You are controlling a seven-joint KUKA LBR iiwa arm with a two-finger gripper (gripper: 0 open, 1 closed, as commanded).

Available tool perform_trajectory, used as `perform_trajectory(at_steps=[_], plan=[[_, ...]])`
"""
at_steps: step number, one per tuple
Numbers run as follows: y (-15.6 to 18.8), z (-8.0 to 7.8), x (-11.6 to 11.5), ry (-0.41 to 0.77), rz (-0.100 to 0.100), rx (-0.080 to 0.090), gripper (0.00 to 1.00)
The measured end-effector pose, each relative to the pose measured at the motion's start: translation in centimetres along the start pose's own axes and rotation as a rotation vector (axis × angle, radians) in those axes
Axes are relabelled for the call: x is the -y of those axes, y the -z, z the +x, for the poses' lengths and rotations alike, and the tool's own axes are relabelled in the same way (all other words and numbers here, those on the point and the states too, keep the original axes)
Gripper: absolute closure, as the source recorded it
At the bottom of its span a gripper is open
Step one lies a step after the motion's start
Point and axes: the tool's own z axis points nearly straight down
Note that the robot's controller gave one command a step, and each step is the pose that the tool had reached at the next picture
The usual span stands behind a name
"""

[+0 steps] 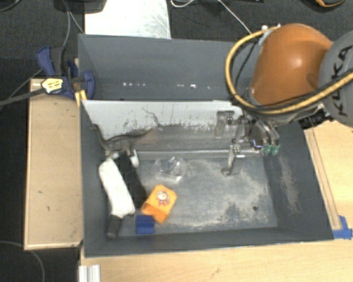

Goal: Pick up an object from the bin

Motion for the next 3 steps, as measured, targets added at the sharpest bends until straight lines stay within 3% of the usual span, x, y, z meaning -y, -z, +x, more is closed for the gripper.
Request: perform_trajectory(at_steps=[1,2,3], plan=[[-10.2,1.9,-2.2,-0.058,-0.001,-0.002,0.0],[-10.0,-1.1,-6.1,0.003,-0.003,0.008,0.0],[-17.0,4.6,-12.2,0.028,0.006,-0.002,0.0]])
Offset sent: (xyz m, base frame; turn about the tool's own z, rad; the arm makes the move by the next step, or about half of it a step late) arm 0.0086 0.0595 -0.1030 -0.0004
